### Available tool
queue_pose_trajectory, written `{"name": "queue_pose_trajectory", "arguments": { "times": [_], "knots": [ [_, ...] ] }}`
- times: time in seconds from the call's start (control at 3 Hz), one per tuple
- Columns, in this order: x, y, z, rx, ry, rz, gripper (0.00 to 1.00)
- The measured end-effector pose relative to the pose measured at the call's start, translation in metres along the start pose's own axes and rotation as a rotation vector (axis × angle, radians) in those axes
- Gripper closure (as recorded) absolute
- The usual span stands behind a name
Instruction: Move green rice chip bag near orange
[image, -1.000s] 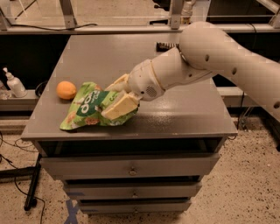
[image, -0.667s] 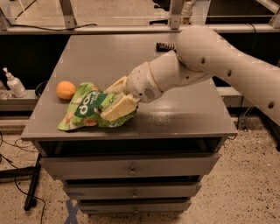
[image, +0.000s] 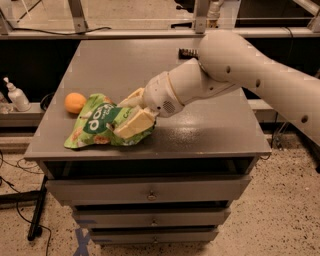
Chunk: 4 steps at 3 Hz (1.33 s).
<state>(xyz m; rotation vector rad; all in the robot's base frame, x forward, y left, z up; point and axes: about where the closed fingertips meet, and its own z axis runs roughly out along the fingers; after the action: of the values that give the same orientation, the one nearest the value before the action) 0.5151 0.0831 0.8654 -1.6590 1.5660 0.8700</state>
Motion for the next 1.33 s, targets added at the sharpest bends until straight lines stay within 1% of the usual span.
{"name": "queue_pose_trajectory", "arguments": {
  "times": [0.67, 1.0, 1.33],
  "knots": [
    [0.0, 0.0, 0.0, 0.0, 0.0, 0.0, 0.36],
    [0.007, -0.012, -0.006, 0.021, 0.014, 0.008, 0.12],
    [0.012, -0.022, -0.011, 0.038, 0.022, 0.011, 0.0]
  ]
}}
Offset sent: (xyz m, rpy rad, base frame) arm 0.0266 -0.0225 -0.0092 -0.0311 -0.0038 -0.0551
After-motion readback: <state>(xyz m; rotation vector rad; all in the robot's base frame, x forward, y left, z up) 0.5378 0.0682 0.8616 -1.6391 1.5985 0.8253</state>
